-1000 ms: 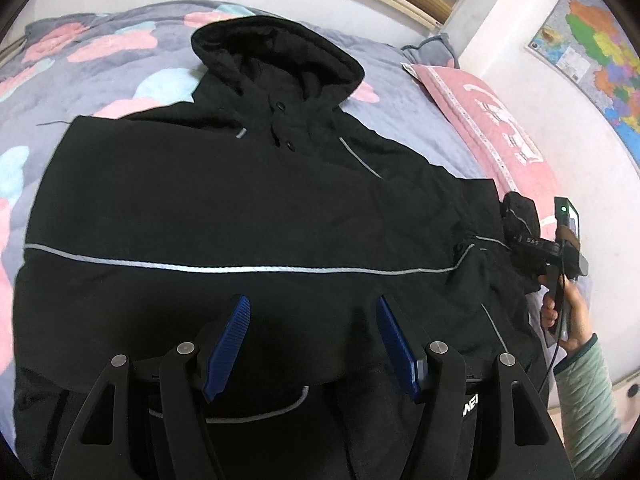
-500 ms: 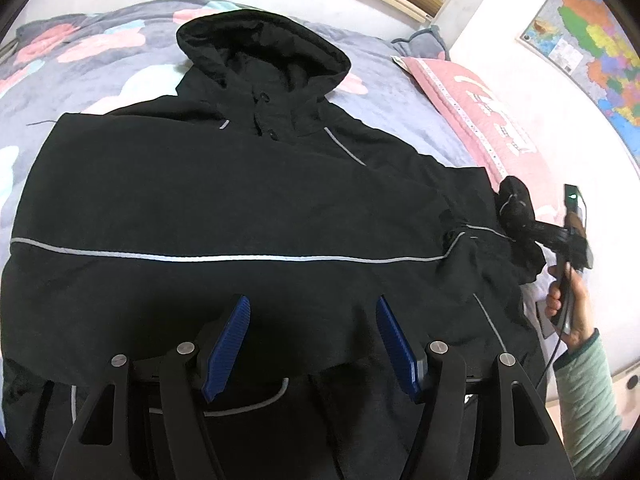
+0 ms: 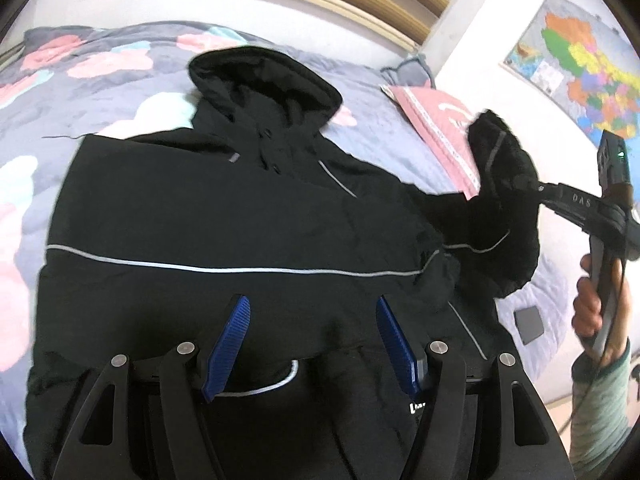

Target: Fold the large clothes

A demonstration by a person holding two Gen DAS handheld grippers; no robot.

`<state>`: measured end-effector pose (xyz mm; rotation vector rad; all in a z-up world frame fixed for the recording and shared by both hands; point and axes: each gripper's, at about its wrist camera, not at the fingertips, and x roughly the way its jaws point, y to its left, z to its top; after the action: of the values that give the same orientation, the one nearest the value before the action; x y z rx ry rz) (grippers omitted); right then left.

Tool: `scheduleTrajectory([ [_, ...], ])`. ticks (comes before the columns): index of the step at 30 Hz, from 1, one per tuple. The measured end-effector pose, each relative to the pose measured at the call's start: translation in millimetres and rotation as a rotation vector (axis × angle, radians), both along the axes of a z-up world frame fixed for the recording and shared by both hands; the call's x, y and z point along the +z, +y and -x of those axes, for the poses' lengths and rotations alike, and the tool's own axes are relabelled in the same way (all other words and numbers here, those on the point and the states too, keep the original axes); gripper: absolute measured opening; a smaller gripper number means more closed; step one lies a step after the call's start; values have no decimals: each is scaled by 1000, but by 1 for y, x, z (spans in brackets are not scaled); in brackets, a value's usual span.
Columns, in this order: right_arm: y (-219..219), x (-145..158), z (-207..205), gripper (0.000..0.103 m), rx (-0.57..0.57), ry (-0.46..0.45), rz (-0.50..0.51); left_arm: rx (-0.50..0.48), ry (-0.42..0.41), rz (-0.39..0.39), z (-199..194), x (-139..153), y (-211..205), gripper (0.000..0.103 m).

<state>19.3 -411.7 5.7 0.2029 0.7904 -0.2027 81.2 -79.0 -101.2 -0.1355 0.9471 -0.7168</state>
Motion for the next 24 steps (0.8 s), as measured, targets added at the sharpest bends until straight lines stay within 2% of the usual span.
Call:
scheduleTrajectory([
  [4,84,-20,-31,21,156,48,11,31,-9,15,-3,4,21,67],
  [8,153,-71,-65,21,270,141,-12,67,-9,18,-7,3,42,67],
  [11,170,-120,-79,22,291,217,-28,87,2,11,-15,-2,54,67],
  [13,176,-155,-89,29,280,277,-40,81,12,-20,-24,-5,53,67],
  [14,175,-161,-93,33,282,280,-41,79,16,-29,-28,-6,52,67],
  [16,174,-162,-91,36,283,258,-49,65,37,-34,-37,-10,48,67],
  [18,173,-153,-86,46,303,251,-72,44,79,-10,-49,-16,42,67],
  [21,163,-130,-71,58,305,205,-61,1,149,55,-62,-23,29,67],
  [24,141,-99,-44,62,284,124,-70,-44,204,99,-74,-27,4,67],
])
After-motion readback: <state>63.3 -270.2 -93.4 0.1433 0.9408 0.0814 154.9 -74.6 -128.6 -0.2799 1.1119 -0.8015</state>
